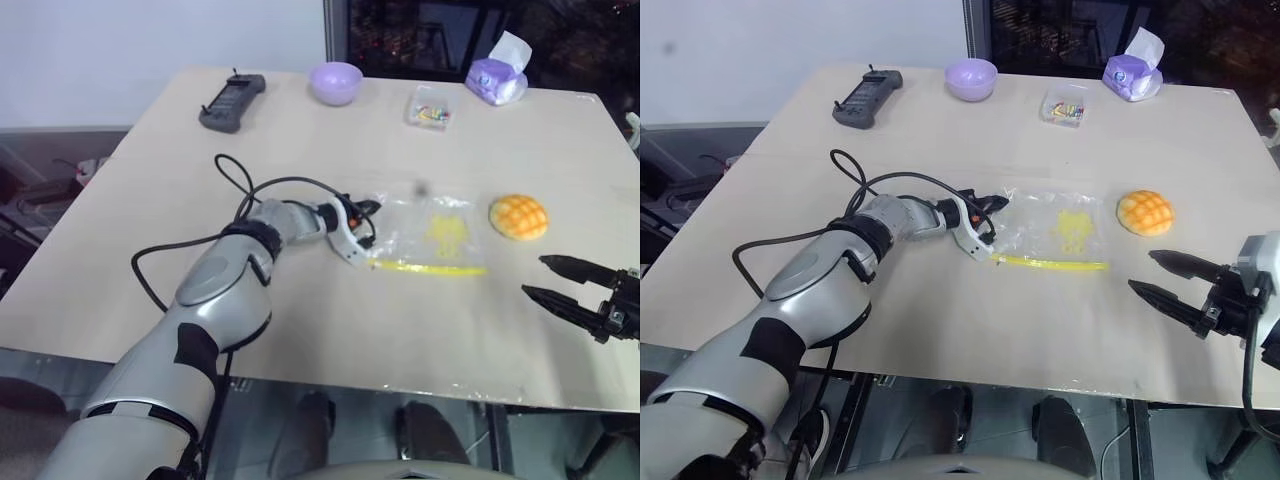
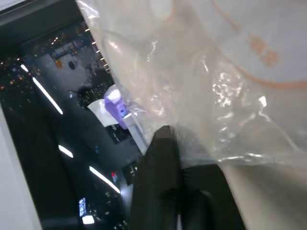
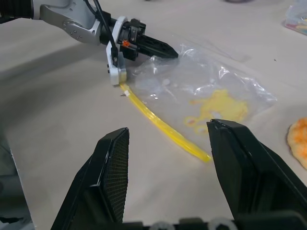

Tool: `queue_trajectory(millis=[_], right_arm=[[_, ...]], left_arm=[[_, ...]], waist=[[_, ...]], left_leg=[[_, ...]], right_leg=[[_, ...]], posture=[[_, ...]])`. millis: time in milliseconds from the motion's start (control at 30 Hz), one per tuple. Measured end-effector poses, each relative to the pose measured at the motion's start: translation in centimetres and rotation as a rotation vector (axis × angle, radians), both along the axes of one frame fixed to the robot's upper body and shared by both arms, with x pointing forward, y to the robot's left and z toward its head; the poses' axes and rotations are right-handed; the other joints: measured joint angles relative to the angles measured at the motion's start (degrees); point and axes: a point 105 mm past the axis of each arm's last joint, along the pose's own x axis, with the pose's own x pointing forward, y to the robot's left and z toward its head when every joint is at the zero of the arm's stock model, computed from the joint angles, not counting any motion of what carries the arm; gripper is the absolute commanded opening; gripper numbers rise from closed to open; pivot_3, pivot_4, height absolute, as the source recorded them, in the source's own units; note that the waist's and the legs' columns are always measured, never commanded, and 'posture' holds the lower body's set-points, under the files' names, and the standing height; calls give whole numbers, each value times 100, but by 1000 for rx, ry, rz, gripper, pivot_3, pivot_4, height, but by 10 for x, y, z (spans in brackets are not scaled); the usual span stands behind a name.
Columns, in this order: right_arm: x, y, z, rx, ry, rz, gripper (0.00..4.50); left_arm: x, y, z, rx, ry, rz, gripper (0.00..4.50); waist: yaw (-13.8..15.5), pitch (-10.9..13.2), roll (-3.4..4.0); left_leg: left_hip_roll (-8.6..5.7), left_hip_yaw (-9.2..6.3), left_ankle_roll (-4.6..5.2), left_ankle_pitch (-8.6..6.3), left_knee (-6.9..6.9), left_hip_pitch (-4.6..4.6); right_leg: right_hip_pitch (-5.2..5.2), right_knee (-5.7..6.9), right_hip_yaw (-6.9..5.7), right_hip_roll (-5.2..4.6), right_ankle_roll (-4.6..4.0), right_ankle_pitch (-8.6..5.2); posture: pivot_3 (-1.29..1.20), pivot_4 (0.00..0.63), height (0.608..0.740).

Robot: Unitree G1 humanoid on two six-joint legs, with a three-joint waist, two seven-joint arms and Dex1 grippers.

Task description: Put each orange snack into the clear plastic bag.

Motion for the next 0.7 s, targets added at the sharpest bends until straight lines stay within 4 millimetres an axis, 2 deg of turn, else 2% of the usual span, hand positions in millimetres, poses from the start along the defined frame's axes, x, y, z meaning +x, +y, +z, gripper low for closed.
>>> queue_trajectory(millis=[133,233,267,300,333,400,533,667,700], right_arm=[[0,0,0,0,1,-1,2813],[-1,0,-1,2,4,-2,2813],[-1,0,-1,4,3,-2,2813],[-1,0,-1,4,3,-2,2813],[-1,0,-1,3,2,-2,2813],[0,0,-2,2,2,0,2813],[6,2,-6,-51,-1,-12,2813],[31,2,-18,-187,-33,-80,2813],[35,2,-21,-210,-38,-86,2813]], left_arm=[[0,2,4,-67,24,18,76],[3,8,12,-306,172,121,76],[4,9,16,-544,351,206,76],[5,10,16,-589,393,221,76],[5,11,14,-767,591,279,76],[0,11,6,-931,861,295,76],[-22,2,-7,-1021,1308,225,76],[-55,1,-12,-1041,1645,165,76],[-59,-1,-11,-1052,1684,159,76]], waist=[[-1,0,1],[-1,-1,2],[2,-2,3],[4,-2,4],[8,-4,6],[4,-3,6],[-89,-2,6],[-328,-10,19],[-330,-10,19]], left_leg=[[0,0,0,0,0,-3],[1,2,-2,1,0,-7],[1,4,-7,4,0,-8],[2,4,-16,10,0,-8],[1,6,-25,14,0,-9],[1,5,-25,15,0,-11],[5,3,-23,14,0,-8],[10,6,-23,14,2,0],[12,6,-21,14,3,2]], right_leg=[[-3,-2,0,0,0,0],[-7,-5,2,-1,-1,0],[-8,-6,1,-2,-2,0],[-8,-6,1,-2,-2,0],[-7,-8,0,-3,-3,0],[-8,-9,-2,-3,-3,0],[-9,-2,1,2,-3,0],[-10,6,13,6,-3,0],[-9,9,13,9,-3,0]], posture=[[0,150,740],[0,150,740],[0,150,740],[0,150,740],[0,150,740],[0,150,740],[0,150,740],[0,150,740],[0,150,740]])
